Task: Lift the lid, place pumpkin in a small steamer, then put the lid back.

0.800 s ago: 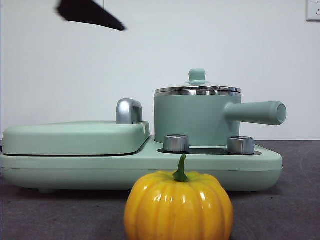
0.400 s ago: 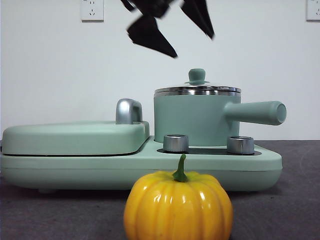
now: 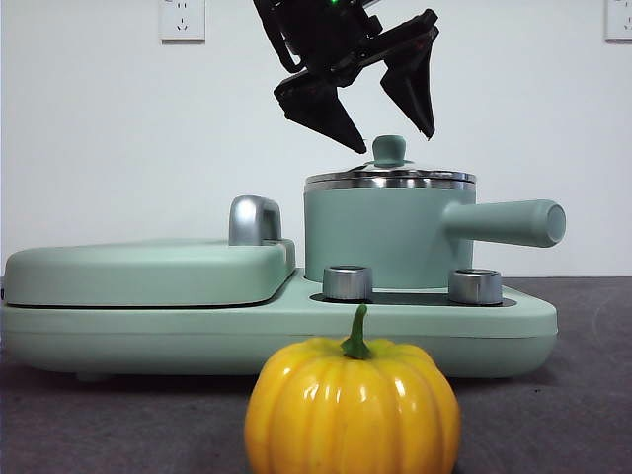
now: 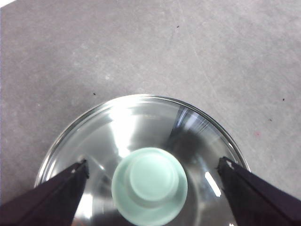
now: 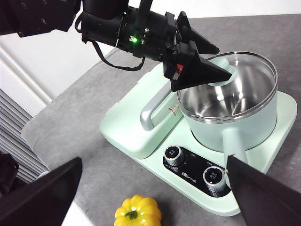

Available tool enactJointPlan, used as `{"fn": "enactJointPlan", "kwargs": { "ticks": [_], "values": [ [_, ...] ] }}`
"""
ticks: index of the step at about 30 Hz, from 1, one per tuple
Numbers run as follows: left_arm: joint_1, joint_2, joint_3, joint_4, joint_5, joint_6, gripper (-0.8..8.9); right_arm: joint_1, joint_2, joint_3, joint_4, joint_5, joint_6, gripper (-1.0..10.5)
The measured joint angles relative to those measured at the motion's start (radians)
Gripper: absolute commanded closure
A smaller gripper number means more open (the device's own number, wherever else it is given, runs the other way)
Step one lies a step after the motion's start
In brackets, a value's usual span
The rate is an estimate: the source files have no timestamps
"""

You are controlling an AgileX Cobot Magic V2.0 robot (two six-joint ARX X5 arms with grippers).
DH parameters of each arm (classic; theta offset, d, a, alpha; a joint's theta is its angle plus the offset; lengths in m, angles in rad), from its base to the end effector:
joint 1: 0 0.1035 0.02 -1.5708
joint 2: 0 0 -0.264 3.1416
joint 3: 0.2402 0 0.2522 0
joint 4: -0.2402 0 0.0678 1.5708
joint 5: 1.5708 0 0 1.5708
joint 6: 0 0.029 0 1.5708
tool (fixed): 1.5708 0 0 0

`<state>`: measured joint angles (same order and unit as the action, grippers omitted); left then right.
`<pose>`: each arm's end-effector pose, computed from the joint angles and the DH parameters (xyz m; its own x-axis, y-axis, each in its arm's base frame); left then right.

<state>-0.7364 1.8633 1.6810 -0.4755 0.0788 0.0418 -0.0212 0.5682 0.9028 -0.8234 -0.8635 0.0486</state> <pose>0.3129 -0.2868 0.3118 0.5316 -0.5882 -0.6095 0.7340 0.6790 -0.0150 0.0861 0.0202 0.3420 0.5897 0.7478 -0.3051 -0.6336 0.6626 0.3994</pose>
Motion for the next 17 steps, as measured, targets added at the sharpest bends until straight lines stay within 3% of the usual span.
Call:
{"fn": "enactJointPlan", "kwargs": {
  "ticks": [6, 10, 14, 17],
  "values": [
    [-0.010, 0.009, 0.000, 0.000, -0.001, 0.045, 4.85, 0.000, 0.000, 0.000, 0.000, 0.000, 0.000, 4.6],
    [-0.010, 0.010, 0.000, 0.002, -0.004, 0.048, 6.53, 0.000, 0.000, 0.000, 0.000, 0.000, 0.000, 4.6],
    [-0.007, 0.010, 0.001, -0.001, -0.011, 0.047, 6.68, 0.000, 0.000, 0.000, 0.000, 0.000, 0.005, 4.6],
    [-0.007, 0.010, 0.003, -0.004, -0.011, 0.047, 7.64, 0.000, 0.000, 0.000, 0.000, 0.000, 0.010, 4.6]
  ]
}}
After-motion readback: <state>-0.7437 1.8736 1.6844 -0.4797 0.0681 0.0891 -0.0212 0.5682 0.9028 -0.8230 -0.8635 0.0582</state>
